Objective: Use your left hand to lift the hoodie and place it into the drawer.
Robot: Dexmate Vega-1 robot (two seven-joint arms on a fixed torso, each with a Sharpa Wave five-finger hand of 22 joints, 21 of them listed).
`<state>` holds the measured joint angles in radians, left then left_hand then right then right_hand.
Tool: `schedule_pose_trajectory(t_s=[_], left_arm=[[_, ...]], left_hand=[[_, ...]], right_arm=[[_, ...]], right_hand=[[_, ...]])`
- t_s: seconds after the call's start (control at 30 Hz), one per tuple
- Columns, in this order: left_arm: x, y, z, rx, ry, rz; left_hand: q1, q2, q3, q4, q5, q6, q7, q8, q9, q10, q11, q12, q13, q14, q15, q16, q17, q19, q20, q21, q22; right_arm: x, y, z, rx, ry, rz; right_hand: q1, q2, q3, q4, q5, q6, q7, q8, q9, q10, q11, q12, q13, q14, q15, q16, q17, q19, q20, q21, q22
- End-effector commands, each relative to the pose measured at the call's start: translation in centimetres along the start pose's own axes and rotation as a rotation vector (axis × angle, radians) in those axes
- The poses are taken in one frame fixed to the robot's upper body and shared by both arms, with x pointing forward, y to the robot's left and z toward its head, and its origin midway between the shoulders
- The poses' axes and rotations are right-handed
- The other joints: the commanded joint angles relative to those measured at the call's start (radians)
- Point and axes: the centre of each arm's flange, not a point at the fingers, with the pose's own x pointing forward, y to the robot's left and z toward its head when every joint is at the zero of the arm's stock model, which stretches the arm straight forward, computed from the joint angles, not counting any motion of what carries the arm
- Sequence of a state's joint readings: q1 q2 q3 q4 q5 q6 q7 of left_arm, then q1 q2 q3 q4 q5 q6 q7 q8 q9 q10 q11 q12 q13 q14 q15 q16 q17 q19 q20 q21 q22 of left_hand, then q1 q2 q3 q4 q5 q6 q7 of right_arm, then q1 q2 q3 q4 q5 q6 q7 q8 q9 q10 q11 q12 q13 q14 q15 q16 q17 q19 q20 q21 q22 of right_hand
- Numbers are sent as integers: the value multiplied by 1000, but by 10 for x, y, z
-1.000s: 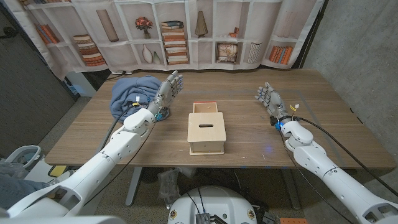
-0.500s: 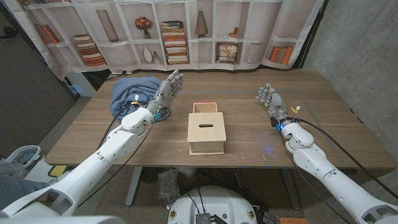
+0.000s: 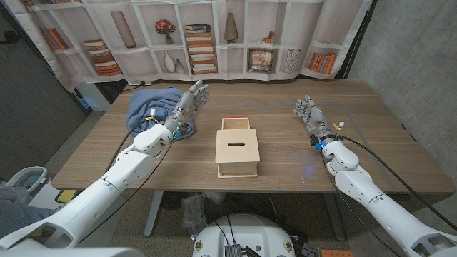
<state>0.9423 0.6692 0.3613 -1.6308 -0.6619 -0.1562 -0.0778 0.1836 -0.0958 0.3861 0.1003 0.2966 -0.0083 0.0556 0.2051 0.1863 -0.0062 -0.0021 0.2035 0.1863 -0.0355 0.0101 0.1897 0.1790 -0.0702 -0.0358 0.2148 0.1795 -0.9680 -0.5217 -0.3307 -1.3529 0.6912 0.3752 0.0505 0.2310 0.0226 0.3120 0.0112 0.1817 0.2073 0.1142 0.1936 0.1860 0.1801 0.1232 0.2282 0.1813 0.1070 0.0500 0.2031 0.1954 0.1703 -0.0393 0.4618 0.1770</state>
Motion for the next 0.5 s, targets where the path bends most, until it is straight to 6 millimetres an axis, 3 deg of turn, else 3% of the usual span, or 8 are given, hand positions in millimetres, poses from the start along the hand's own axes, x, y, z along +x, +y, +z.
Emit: schedule_pose_trajectory(t_s=[0.03, 0.5], left_arm=[[-15, 8, 9, -2, -36, 21], [-31, 16, 6, -21, -60, 43]], left_hand=[[9, 0, 0, -5, 5, 3, 4, 3, 0, 2, -4, 6, -1, 7, 1, 6, 3, 5, -29, 1, 1], [13, 2, -2, -7, 5, 5, 1, 2, 0, 4, -6, 5, -1, 9, -1, 5, 3, 3, -25, -1, 1]], right_arm=[[5, 3, -5, 6, 0, 5], [7, 3, -7, 10, 1, 2]], right_hand=[[5, 9, 1, -5, 7, 1, -6, 2, 3, 15, -2, 2, 4, 8, -2, 0, -1, -1, 0, -4, 2], [7, 11, 1, -9, 7, 12, -11, 5, 2, 21, -5, 2, 3, 16, -7, 1, -2, 6, -1, -8, 2]])
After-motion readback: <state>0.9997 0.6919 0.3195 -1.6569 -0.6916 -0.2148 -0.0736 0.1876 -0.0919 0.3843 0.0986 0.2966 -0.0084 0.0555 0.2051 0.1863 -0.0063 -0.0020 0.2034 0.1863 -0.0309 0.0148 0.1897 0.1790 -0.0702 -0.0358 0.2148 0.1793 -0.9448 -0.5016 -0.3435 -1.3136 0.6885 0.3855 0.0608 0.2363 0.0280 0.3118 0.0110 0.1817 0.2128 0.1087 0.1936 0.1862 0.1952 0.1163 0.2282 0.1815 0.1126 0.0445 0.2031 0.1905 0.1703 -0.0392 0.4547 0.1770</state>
